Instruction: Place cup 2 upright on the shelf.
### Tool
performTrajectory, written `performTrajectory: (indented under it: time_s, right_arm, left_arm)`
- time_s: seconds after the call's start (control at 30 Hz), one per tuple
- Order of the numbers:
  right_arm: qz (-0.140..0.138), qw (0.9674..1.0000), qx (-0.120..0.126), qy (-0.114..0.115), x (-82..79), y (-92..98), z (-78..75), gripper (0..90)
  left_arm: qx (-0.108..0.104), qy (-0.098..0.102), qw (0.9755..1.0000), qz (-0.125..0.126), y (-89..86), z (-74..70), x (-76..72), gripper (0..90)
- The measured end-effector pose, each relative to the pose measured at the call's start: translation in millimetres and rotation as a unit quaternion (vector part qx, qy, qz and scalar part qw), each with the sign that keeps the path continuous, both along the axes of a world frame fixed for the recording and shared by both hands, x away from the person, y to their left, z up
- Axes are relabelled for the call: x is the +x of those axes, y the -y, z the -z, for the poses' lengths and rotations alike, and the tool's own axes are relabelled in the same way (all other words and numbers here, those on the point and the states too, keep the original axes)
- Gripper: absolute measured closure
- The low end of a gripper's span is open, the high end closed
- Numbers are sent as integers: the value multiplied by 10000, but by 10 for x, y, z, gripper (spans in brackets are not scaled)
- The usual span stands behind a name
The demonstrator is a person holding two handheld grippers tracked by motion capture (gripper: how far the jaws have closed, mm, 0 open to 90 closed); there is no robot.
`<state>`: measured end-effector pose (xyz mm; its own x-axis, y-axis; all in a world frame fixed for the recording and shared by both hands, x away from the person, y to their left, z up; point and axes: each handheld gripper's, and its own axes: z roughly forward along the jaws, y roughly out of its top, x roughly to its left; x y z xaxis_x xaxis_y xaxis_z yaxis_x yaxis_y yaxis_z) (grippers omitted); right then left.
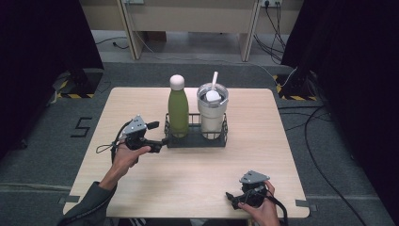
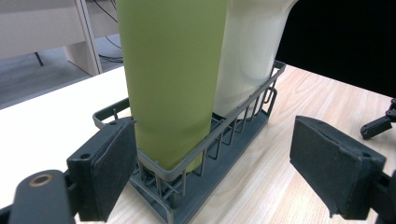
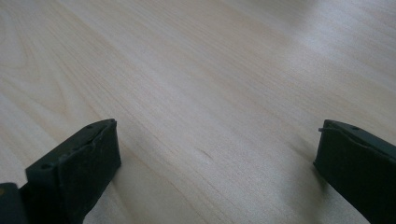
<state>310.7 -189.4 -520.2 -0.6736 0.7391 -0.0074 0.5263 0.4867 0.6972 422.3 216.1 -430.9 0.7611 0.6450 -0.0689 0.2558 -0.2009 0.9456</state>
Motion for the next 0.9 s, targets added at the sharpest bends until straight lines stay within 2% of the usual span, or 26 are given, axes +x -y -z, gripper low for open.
performTrajectory:
  time_s: [0.63,0.9]
  right_arm:
    - [-5,10000,2,-2,1,-3,0,5]
    - [-4,10000,2,-5,1,-3,0,5]
  left_arm:
    - [-21,3,10000,-58,-128,9,-118,148]
    - [-21,8,10000,-19,-169,38,-225,148]
